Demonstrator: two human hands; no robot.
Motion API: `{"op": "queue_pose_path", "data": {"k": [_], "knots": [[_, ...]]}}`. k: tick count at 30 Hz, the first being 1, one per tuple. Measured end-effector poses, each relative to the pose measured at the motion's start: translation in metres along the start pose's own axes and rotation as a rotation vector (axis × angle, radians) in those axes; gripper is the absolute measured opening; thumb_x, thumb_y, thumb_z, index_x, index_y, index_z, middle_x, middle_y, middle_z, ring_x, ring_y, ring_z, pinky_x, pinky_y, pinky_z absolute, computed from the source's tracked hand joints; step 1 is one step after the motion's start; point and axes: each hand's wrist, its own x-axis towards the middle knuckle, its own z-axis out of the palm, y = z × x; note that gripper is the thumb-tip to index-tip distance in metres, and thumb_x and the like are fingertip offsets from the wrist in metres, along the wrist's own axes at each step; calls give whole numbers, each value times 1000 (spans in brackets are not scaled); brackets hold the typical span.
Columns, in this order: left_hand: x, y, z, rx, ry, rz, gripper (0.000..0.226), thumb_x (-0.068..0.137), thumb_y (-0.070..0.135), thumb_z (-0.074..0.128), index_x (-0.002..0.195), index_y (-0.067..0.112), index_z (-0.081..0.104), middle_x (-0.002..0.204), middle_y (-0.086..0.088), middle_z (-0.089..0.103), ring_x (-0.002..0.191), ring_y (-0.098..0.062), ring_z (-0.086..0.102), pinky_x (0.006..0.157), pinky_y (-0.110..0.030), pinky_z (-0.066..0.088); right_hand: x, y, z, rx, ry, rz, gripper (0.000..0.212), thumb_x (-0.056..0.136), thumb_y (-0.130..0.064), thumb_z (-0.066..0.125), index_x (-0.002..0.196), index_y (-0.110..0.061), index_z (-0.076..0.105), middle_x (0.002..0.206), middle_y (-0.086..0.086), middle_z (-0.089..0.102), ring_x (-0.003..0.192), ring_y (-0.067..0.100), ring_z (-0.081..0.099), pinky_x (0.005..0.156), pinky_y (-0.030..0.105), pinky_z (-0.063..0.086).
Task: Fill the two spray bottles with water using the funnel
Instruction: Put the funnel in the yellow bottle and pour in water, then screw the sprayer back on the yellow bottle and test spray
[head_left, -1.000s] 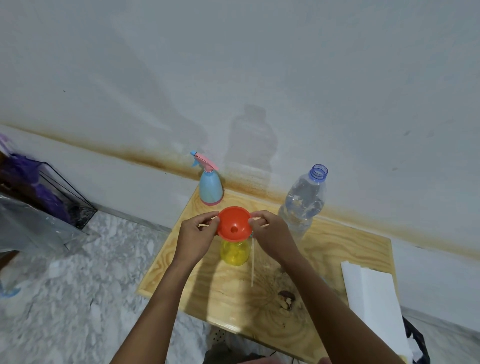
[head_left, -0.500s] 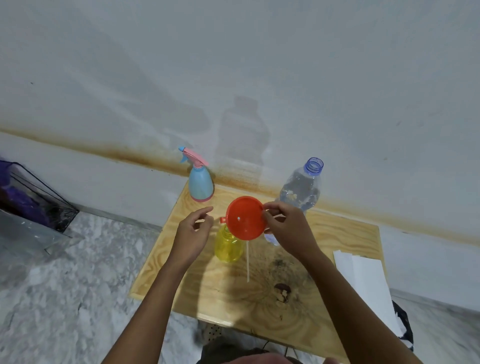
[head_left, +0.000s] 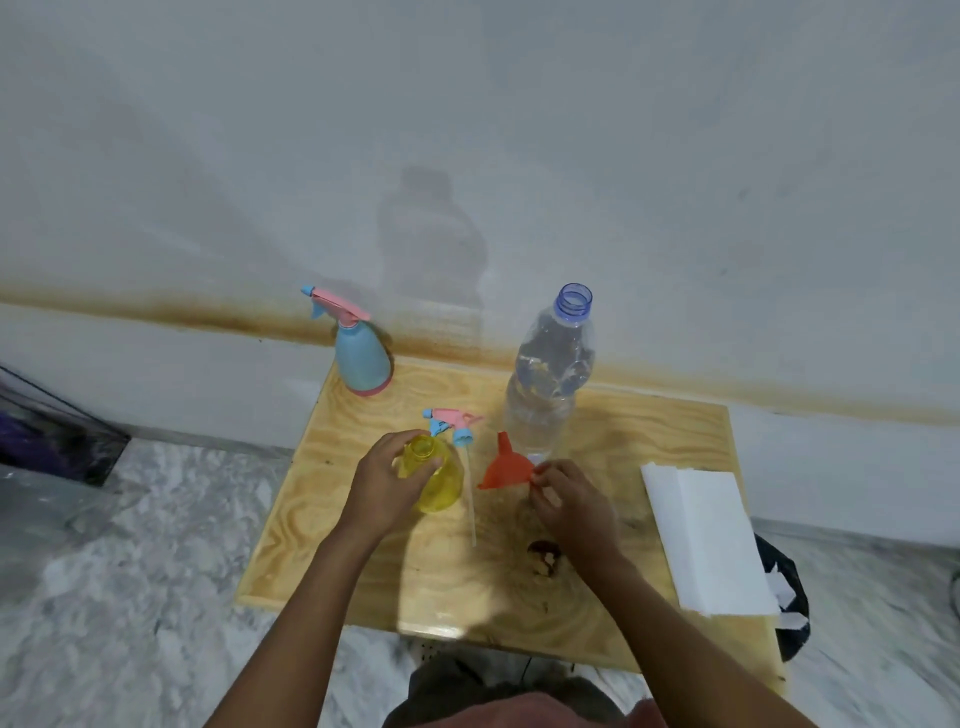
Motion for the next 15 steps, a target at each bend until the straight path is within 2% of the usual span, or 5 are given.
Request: {"op": "queue_pose_path", "data": {"k": [4, 8, 10, 13, 15], "knots": [[2, -3, 0, -4, 0, -25, 35, 82, 23, 79, 115, 19, 69, 109, 9, 65, 102, -1, 58, 86, -30, 53, -8, 14, 8, -202, 45, -92, 22, 64, -18, 89, 74, -16, 70, 86, -2, 71, 63, 17, 67, 46, 22, 40], [1, 0, 1, -10, 1, -33, 34, 83, 22, 78, 115, 18, 68, 110, 7, 65, 102, 3, 57, 85, -28, 53, -14, 26, 23, -303, -1, 21, 6, 74, -23, 66, 72, -18, 64, 79, -3, 65, 64, 20, 64, 47, 26, 40], [1, 1, 1, -6, 2, -32, 34, 83, 21, 78, 116, 18, 68, 111, 6, 66, 102, 5, 56, 82, -20, 49, -16, 32, 29, -294, -61, 131, 1, 76, -21, 65, 77, -21, 66, 82, -3, 65, 71, 21, 66, 55, 29, 44], [0, 2, 1, -6, 0, -38, 34, 84, 20, 77, 116, 17, 68, 111, 6, 66, 101, 4, 57, 76, -6, 43, -13, 35, 30, -207, -145, 312, 15, 86, -30, 59, 96, -29, 69, 99, -6, 66, 93, 19, 66, 80, 37, 46], [1, 2, 2, -14, -4, -38, 33, 84, 18, 77, 116, 17, 68, 111, 5, 66, 101, 4, 57, 74, -3, 43, -11, 32, 29, -138, -103, 349, 22, 89, -37, 54, 103, -29, 68, 103, -5, 66, 96, 19, 65, 84, 37, 45]]}}
